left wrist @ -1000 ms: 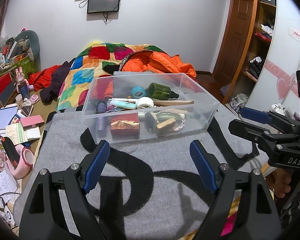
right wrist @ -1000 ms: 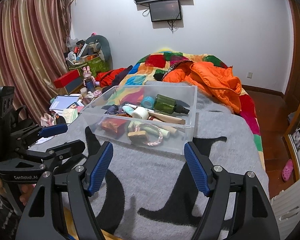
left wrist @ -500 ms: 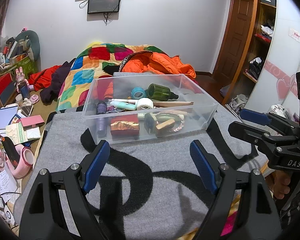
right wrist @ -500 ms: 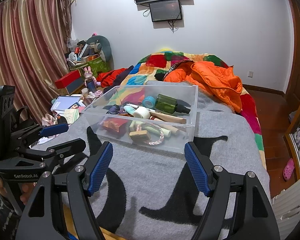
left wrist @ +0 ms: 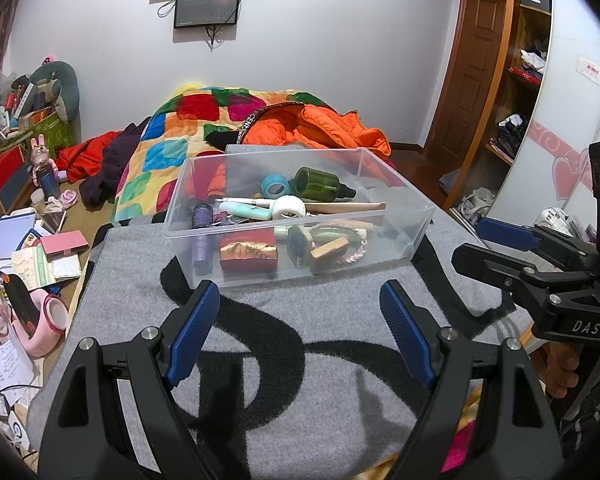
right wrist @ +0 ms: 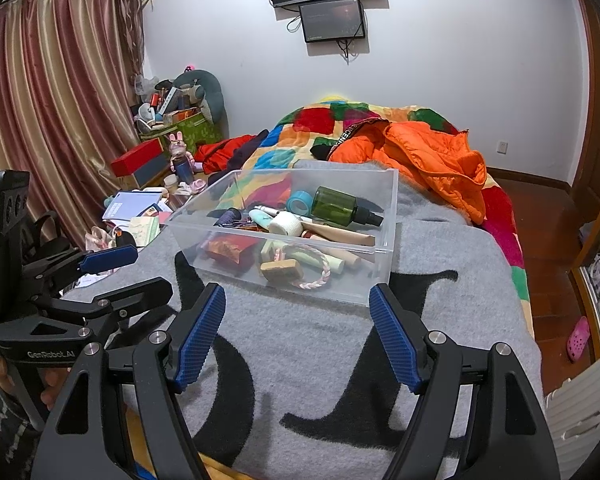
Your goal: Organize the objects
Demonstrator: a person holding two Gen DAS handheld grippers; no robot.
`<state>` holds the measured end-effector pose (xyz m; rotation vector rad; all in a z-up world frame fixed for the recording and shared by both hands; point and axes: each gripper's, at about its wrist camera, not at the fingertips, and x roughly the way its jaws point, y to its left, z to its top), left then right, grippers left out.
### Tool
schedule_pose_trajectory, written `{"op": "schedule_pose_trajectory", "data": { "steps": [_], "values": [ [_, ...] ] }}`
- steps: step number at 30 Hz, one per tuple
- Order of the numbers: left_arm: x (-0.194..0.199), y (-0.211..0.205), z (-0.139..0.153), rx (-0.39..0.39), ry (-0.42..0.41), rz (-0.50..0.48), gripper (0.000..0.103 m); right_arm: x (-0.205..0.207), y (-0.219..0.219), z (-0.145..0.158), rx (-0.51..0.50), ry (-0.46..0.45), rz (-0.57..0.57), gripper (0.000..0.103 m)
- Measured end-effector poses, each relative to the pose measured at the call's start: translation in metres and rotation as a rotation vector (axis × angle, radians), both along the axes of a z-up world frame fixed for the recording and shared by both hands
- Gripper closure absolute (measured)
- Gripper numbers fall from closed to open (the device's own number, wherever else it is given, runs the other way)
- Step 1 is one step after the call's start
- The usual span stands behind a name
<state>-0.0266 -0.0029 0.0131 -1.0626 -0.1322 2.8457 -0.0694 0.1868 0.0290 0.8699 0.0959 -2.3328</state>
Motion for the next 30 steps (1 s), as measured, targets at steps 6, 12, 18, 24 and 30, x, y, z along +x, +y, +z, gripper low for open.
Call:
{"op": "schedule_pose_trajectory", "data": {
  "steps": [6,12,18,24,30],
  "values": [
    [0.0005,-0.0001,0.0013,0.001,0.003,0.002,0.02,0.0003,-0.0001,-0.0001,-0.001,0.0,0.0,0.031],
    [0.0009,0.0018,0.0033,-0.003,0.014,0.007,0.02,0.0004,0.0,0.0,-0.001,0.001,0.0,0.028],
    [0.0025,0.0022,0.0032,-0.004,0.014,0.001,0.02,0.001,0.0,0.0002,-0.003,0.008,0.0,0.025],
    [0.0029,0.003,0.0029,-0.004,0.012,-0.007,0.02,0.0014,-0.0002,0.0,-0.003,0.007,0.0,0.025],
    [0.0046,0.0053,0.0017,-0.005,0.018,-0.018,0.02,0.0017,-0.0008,-0.0001,-0.003,0.007,0.0,0.024]
  ]
}}
